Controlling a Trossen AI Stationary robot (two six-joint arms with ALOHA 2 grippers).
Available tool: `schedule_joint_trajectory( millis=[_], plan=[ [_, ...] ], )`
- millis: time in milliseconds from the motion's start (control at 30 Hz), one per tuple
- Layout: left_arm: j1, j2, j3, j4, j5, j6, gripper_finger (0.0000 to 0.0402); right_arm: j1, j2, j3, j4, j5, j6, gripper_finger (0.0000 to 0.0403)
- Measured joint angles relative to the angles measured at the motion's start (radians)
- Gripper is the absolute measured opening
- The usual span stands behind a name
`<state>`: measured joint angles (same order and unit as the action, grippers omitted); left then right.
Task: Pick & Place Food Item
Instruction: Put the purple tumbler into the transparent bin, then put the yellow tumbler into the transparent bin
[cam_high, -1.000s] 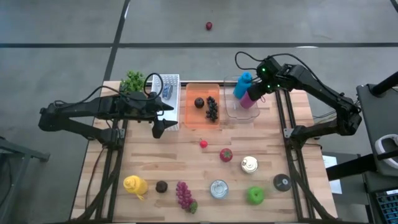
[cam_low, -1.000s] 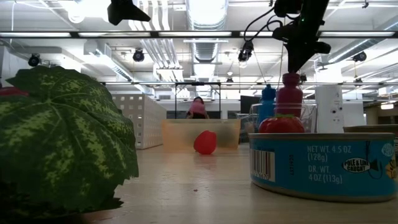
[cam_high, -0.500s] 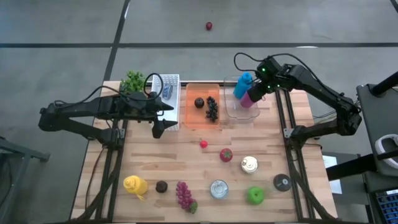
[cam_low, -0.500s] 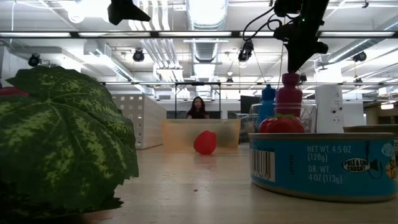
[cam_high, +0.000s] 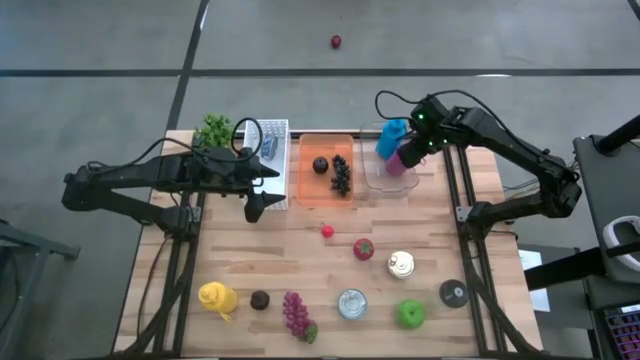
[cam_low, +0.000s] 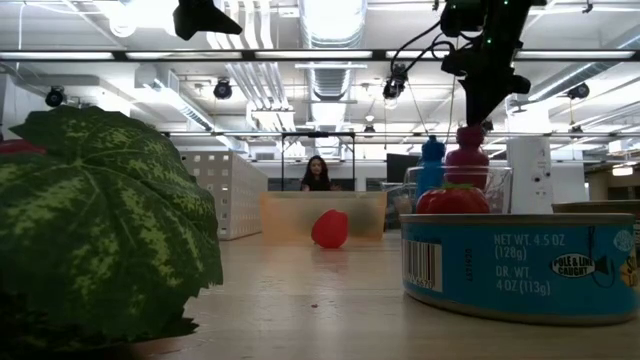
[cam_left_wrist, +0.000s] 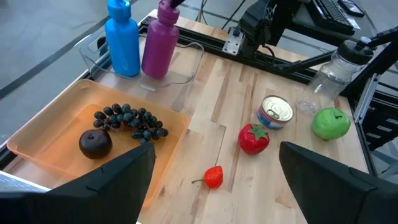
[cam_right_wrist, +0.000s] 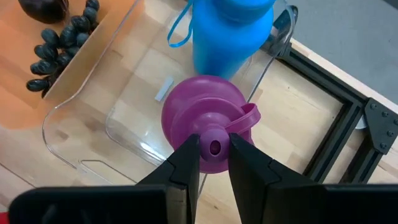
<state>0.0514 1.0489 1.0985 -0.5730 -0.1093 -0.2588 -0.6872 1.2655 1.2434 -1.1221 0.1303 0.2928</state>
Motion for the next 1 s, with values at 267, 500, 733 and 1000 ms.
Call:
schedule_joint_trajectory(
  millis=[267, 500, 733, 1000],
  plan=[
    [0.0, 0.0, 0.0, 0.0, 0.0, -0.001, 0.0348, 0.0, 0.0, 0.008, 0.004, 0.001, 0.013, 0.0069],
    [0.0, 0.0, 0.0, 0.0, 0.0, -0.004, 0.0346, 0.0, 0.0, 0.006, 0.007, 0.002, 0.014, 0.0106],
    [0.0, 0.0, 0.0, 0.0, 0.0, -0.003, 0.035, 0.0, 0.0, 0.006, 0.008, 0.003, 0.029, 0.0137],
    [0.0, 0.0, 0.0, -0.009, 0.0, -0.003, 0.0351, 0.0, 0.0, 0.017, 0.015, 0.003, 0.041, 0.015]
  ],
)
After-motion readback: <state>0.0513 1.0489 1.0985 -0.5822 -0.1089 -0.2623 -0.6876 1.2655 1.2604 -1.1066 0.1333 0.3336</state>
